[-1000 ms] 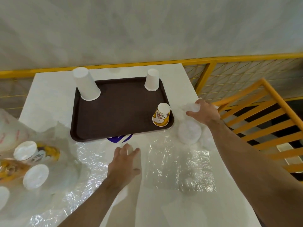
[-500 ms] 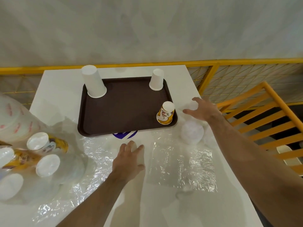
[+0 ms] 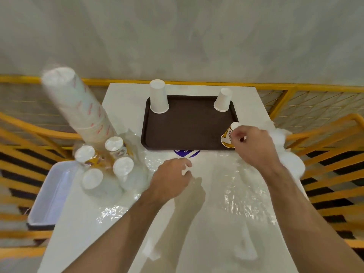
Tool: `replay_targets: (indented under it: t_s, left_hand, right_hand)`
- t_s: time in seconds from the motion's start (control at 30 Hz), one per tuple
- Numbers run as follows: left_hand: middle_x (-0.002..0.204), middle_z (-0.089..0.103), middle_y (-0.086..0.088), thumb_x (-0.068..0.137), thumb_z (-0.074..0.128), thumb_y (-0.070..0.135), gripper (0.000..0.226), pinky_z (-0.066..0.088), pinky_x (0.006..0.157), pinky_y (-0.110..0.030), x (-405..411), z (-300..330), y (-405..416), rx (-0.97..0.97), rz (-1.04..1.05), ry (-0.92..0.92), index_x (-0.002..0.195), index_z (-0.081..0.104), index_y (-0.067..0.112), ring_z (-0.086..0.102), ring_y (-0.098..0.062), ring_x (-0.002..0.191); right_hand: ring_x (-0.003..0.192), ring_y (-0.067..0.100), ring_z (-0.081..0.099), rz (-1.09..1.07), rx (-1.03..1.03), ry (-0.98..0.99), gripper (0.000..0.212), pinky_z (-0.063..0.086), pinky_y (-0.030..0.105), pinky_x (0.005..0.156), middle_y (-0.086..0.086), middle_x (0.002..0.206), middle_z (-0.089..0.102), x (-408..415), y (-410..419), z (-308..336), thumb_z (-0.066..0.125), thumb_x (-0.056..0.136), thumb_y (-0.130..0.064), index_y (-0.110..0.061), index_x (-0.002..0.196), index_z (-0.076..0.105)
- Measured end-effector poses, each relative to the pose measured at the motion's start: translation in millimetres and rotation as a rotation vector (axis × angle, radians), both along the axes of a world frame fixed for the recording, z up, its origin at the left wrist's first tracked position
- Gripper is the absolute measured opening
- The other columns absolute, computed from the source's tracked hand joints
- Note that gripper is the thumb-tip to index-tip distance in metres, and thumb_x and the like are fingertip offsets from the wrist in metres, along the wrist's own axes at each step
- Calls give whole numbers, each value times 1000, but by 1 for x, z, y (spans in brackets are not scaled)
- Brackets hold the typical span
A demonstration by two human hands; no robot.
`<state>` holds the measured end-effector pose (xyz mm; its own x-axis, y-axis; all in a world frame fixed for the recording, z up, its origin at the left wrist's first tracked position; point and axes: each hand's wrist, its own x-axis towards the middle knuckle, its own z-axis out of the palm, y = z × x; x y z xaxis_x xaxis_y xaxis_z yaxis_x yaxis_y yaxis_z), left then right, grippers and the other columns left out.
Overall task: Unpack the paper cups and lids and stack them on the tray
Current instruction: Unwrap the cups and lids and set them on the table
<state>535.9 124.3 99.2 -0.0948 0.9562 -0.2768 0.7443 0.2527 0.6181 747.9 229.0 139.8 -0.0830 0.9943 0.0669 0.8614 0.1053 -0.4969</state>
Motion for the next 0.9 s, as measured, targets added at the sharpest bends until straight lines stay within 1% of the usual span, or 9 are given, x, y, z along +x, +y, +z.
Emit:
replay_targets:
  t_s: [0.1, 0.23, 0.4, 0.47, 0.6, 0.67, 0.73, 0.83, 0.9]
  left_hand:
    - [110, 68, 11, 96, 59, 31, 20, 53, 90, -27, -25, 27, -29, 78, 79, -61, 115, 66, 33, 61, -9, 95]
    - [93, 69, 16, 93, 61, 25, 18, 57, 79, -29, -78, 52, -72, 198, 181, -198, 105, 71, 33, 65, -6, 81]
    - [92, 72, 16, 94, 63, 17, 18, 52, 72, -13, -170, 66, -126, 304, 292, -278, 101, 74, 29, 66, -3, 85]
    - [96, 72, 18, 95, 63, 16, 18, 52, 75, -14, -215, 59, -144, 325, 362, -265, 103, 73, 28, 67, -4, 89]
    - [95, 71, 19, 95, 62, 17, 17, 52, 73, -22, -306, 21, -169, 232, 496, -183, 101, 72, 30, 66, -5, 86]
    - [97, 67, 22, 96, 61, 20, 16, 46, 67, -15, -344, -2, -173, 152, 520, -127, 101, 70, 32, 62, -1, 85]
    - [102, 67, 17, 96, 60, 21, 17, 41, 63, -10, -380, -29, -173, 67, 523, -93, 106, 69, 31, 61, 1, 83]
    - [112, 65, 8, 94, 62, 16, 22, 41, 67, -12, -425, -73, -166, -42, 476, -63, 111, 66, 29, 59, -3, 86]
    - [121, 61, 5, 93, 64, 15, 28, 45, 78, -19, -449, -101, -157, -121, 435, -49, 118, 64, 27, 57, -9, 97]
  right_hand:
    - [72, 12, 62, 130, 46, 64, 12, 52, 29, 72, -9, 81, 68, -53, -34, 19, 63, 90, -17, -24, 94, 72]
    - [74, 6, 64, 317, 68, 118, 12, 58, 29, 73, -13, 84, 69, -132, -70, 38, 65, 93, -20, -26, 101, 72]
    - [61, 4, 60, 481, 143, 361, 11, 54, 26, 66, -18, 72, 63, -244, -122, 57, 65, 87, -18, -23, 92, 74]
    - [62, 4, 59, 560, 129, 422, 13, 50, 21, 65, -16, 77, 66, -295, -143, 55, 62, 86, -20, -23, 92, 73]
    - [84, 4, 55, 652, 4, 357, 18, 41, 11, 73, -5, 103, 69, -397, -169, 15, 58, 93, -14, -18, 107, 70]
    - [106, 10, 56, 628, -90, 257, 29, 46, 18, 89, -2, 124, 62, -441, -167, -21, 57, 96, -15, -18, 123, 63]
    - [126, 16, 49, 550, -150, 143, 42, 48, 33, 105, -1, 141, 50, -474, -157, -64, 59, 96, -19, -19, 137, 53]
    - [142, 23, 36, 428, -117, -22, 56, 44, 42, 111, 3, 154, 35, -504, -135, -117, 63, 92, -23, -17, 145, 45]
    - [148, 27, 27, 388, -95, -110, 62, 40, 45, 114, 8, 160, 27, -517, -117, -141, 66, 89, -23, -16, 147, 43]
